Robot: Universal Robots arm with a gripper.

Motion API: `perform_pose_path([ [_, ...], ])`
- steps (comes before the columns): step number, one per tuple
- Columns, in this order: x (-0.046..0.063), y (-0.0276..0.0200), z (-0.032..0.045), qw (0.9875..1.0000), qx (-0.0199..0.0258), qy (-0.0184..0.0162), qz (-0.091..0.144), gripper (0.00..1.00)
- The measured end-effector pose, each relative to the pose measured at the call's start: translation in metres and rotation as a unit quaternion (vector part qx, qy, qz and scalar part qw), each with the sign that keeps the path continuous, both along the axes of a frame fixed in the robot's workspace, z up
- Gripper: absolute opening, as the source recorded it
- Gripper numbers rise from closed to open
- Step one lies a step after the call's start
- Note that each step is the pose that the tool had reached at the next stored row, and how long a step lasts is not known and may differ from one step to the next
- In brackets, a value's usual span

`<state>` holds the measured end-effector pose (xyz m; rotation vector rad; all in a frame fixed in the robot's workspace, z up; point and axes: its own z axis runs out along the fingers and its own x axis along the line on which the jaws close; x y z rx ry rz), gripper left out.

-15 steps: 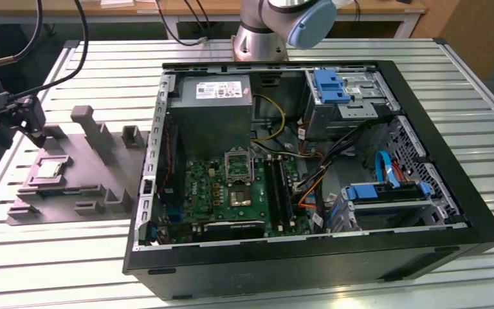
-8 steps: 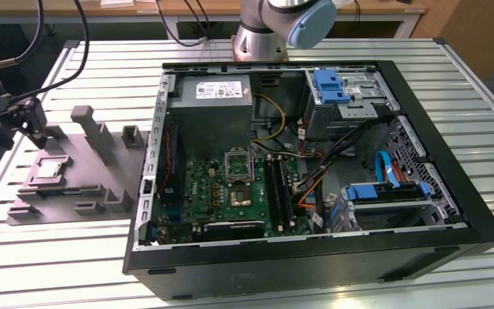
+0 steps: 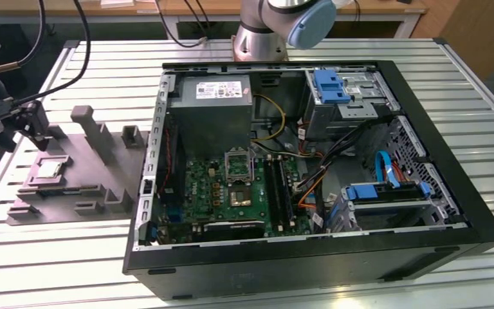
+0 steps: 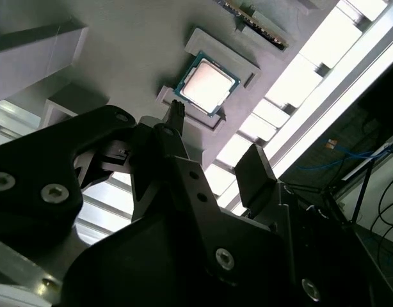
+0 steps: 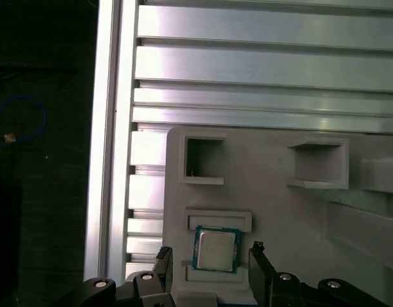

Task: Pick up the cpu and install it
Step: 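Pick up the cpu and move it towards the insertion slot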

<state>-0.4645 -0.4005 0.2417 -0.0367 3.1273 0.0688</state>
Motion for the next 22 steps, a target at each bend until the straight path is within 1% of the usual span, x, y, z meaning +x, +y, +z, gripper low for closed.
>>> perform_pose_path([
  [16, 0.000, 0.0000, -0.0148, 1.0000, 0.0000, -0.0001, -0.005, 0.59],
  [22, 0.000, 0.0000, -0.0160, 1.0000, 0.0000, 0.0000, -0.005, 0.59],
])
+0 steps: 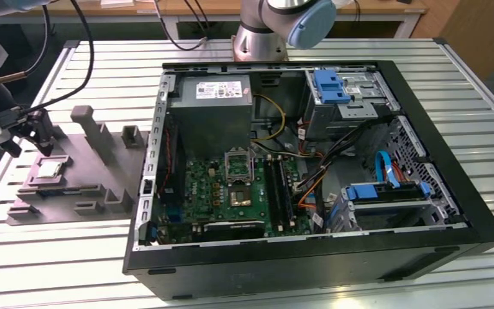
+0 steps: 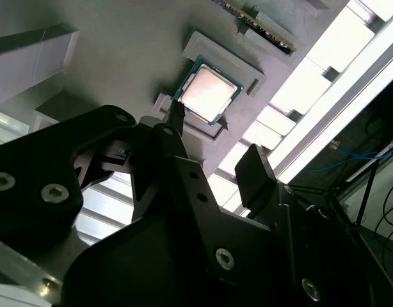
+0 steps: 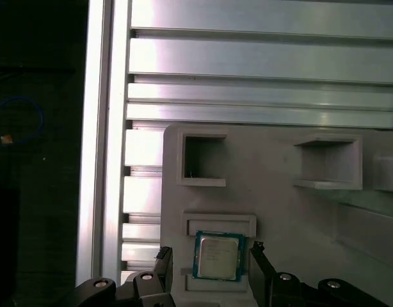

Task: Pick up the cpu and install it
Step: 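Pick up the cpu and move it towards the insertion slot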

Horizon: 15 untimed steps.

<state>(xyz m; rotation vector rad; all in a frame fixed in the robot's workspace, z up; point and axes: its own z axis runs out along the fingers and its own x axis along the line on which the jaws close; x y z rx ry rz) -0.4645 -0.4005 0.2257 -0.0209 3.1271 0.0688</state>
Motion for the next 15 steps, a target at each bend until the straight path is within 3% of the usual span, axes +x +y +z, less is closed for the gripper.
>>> perform_pose_path([
  [9, 0.0000, 0.0000, -0.0021, 1.0000, 0.0000, 0.0000, -0.003, 0.59],
  [15, 0.0007, -0.0010, -0.0095, 1.0000, 0.0000, 0.0000, -0.005, 0.59],
])
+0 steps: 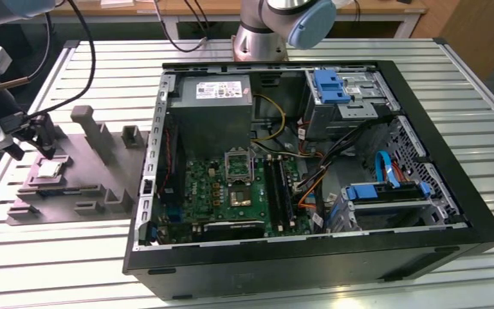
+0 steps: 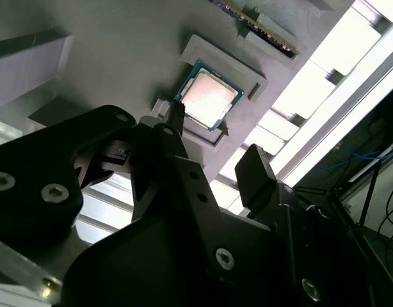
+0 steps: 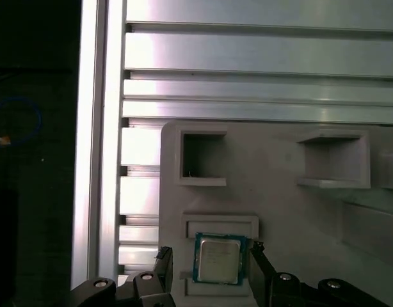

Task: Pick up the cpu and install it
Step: 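Pick up the cpu and move it towards the insertion slot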

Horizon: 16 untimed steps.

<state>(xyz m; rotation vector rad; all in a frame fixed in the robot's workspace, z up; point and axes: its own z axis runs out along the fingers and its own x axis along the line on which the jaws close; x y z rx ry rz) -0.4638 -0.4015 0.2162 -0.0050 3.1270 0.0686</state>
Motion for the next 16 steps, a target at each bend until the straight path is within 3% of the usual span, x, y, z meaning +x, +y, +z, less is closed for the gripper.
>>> perform_pose_path([
  [16, 0.002, -0.0014, -0.0121, 1.0000, 0.0000, 0.0000, -0.006, 0.59],
])
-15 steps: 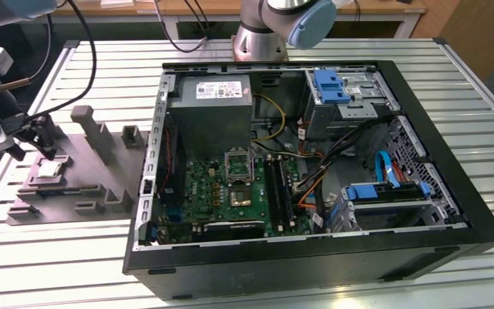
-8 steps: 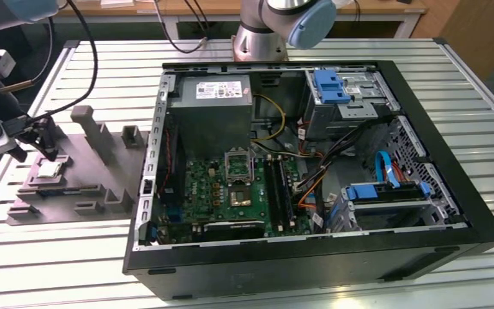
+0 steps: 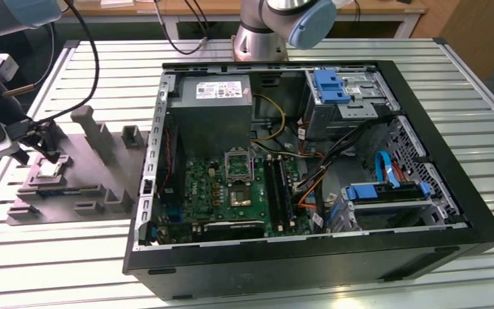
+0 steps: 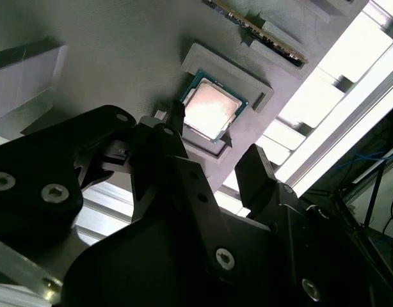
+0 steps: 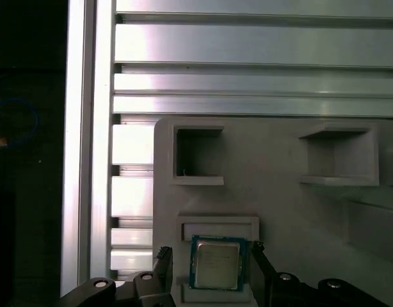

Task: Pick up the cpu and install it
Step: 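Pick up the cpu and move it towards the insertion slot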

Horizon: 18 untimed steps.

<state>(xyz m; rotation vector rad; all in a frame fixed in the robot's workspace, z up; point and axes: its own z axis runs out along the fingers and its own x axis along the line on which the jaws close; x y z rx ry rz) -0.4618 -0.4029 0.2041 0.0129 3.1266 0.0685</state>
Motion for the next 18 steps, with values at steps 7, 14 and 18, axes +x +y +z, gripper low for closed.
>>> perform_pose_path([
  [7, 0.000, -0.0013, -0.0061, 1.0000, 0.0000, 0.0000, -0.001, 0.59],
  [14, 0.000, -0.0020, -0.0115, 1.0000, 0.0000, 0.0000, -0.002, 0.59],
  [18, 0.001, -0.0025, -0.0138, 1.0000, 0.0000, 0.0001, -0.002, 0.59],
])
